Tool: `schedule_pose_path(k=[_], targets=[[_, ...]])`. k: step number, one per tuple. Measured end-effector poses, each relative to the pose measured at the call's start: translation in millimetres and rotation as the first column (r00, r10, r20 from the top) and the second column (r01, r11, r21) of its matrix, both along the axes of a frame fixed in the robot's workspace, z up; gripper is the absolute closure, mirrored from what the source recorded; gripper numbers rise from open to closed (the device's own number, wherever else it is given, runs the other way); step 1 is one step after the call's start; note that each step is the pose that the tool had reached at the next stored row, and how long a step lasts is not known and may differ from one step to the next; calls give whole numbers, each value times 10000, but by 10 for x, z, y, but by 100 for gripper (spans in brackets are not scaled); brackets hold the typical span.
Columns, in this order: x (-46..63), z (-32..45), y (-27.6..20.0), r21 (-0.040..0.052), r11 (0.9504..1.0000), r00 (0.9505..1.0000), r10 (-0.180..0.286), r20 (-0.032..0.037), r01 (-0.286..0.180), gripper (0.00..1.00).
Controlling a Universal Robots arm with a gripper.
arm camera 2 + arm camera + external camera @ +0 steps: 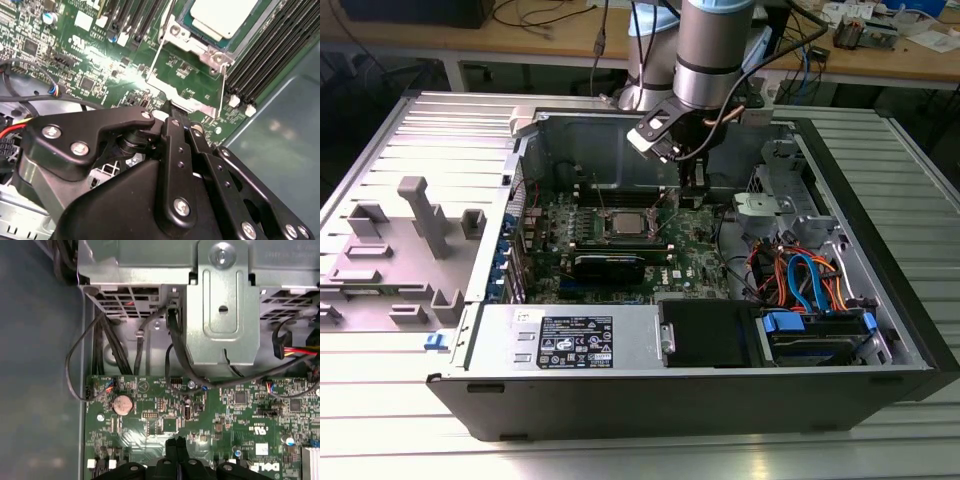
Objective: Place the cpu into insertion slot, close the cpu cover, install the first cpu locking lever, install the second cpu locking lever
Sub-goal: 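Close the cpu cover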
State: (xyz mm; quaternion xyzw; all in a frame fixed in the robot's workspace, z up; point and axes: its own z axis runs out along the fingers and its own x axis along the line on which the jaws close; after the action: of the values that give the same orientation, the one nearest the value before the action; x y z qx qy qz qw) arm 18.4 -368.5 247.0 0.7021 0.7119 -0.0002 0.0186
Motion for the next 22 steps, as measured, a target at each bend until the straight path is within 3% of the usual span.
schedule_pose_path(k=[22], targets=[[-38,-20,0,1,10000,10000,1,0,-1,88]])
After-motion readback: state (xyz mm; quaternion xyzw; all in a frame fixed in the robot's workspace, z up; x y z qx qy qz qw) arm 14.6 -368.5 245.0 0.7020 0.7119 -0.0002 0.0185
